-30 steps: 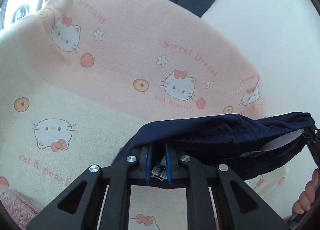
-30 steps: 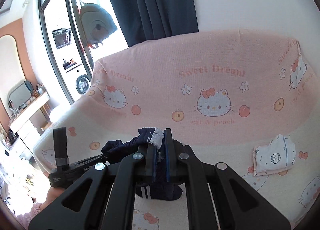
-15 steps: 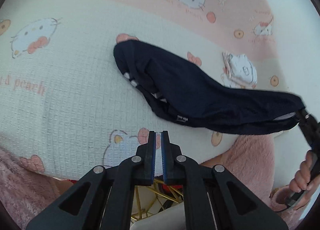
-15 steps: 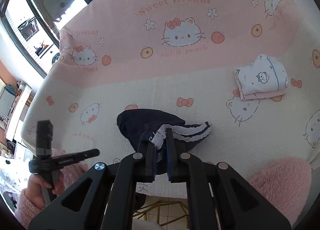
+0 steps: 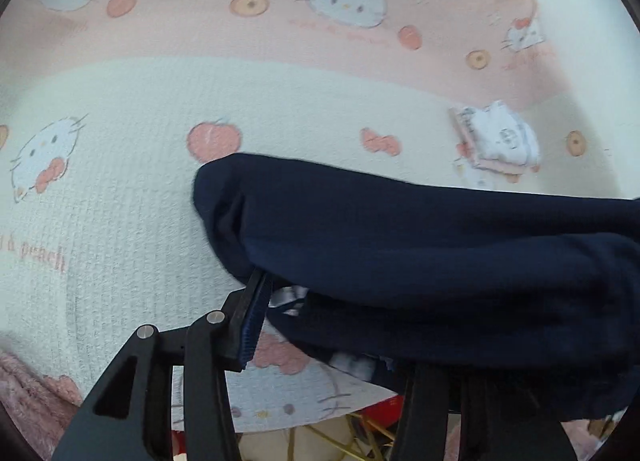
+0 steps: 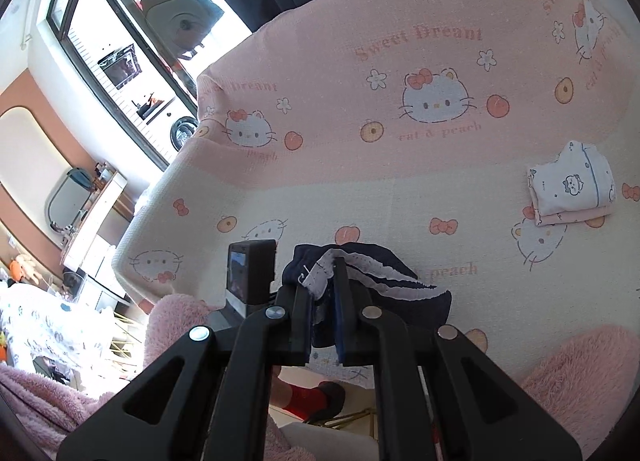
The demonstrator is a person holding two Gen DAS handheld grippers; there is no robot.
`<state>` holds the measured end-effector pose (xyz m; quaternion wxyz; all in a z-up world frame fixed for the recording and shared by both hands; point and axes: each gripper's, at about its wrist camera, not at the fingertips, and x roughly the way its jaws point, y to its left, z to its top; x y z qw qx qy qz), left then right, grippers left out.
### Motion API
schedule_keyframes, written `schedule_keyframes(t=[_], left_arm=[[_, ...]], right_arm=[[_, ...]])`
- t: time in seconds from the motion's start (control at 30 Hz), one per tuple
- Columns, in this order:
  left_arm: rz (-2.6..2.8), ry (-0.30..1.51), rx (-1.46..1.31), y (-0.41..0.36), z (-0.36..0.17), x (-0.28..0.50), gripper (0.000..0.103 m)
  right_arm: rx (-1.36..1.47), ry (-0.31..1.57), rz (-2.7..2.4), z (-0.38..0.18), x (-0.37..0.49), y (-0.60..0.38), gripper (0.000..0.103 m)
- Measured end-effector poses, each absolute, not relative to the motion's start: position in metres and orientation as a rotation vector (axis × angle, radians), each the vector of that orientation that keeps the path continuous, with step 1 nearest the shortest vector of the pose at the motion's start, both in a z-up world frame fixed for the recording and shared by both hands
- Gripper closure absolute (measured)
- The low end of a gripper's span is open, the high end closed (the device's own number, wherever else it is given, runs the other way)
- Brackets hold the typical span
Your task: Fold clothes
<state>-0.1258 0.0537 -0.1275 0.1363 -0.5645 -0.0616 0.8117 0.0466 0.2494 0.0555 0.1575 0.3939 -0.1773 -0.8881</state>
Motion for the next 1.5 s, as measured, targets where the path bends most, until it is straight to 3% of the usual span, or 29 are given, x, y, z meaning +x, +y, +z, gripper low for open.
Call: schedule_keyframes(t=[0.1,0.17,0.23,0.33,0.4,0.6,0.73,0.77,0.97,1.03,1.13,1.2,1.3,1.5], left_arm=[[2.33,-0.234,-1.67,0.037,-0.131,-0.123,0.055],[2.348,-0.221,-1.631,0.028,-0.12,-0.12,0.102],[2.377,-0.209,-1.568,0.017,-0.096,-0.122,0.101],[2.414,-0.275,-1.372,-0.008,-0.02,-0.14,0.101],[2.499,-0.216,-1.225,-0.018,0.04,-0.145,0.101],[2.717,-0.052,-0.75,-0.036,0.176,-0.118,0.101],[2.713,-0.042,-0.84,-0.044,0.157,-0.108,0.101],[2.681,-0.053,-0.968,-0.043,0.126,-0.113,0.1],[2.413,-0.103,-1.644,-0.037,-0.065,-0.123,0.1],[2.331,-0.145,-1.717,-0.03,-0.099,-0.114,0.1],[2.287,-0.197,-1.714,-0.018,-0.113,-0.106,0.1],[2.295,-0.201,-1.673,-0.012,-0.107,-0.104,0.1],[2.315,-0.215,-1.608,-0.01,-0.091,-0.103,0.1],[2.354,-0.243,-1.53,-0.02,-0.057,-0.101,0.1]], right_arm=[[1.12,-0.475,-2.622,0.058,0.05,0.256,0.095],[1.142,-0.466,-2.655,0.055,0.049,0.264,0.095],[1.186,-0.443,-2.672,0.048,0.044,0.268,0.095],[1.247,-0.37,-2.703,0.04,0.028,0.275,0.095],[1.252,-0.352,-2.731,0.043,0.012,0.283,0.095],[0.926,-0.339,-2.857,0.118,-0.004,0.29,0.095],[0.813,-0.279,-2.896,0.141,-0.001,0.276,0.095],[0.864,-0.289,-2.88,0.13,-0.004,0.274,0.095],[1.488,-0.426,-2.587,-0.024,-0.02,0.275,0.095],[1.68,-0.44,-2.462,-0.072,-0.019,0.272,0.095],[1.824,-0.397,-2.351,-0.112,-0.013,0.263,0.094],[1.8,-0.328,-2.32,-0.114,-0.011,0.249,0.083],[1.712,-0.148,-2.284,-0.108,-0.015,0.22,0.078],[1.628,0.144,-2.211,-0.114,-0.037,0.155,0.076]])
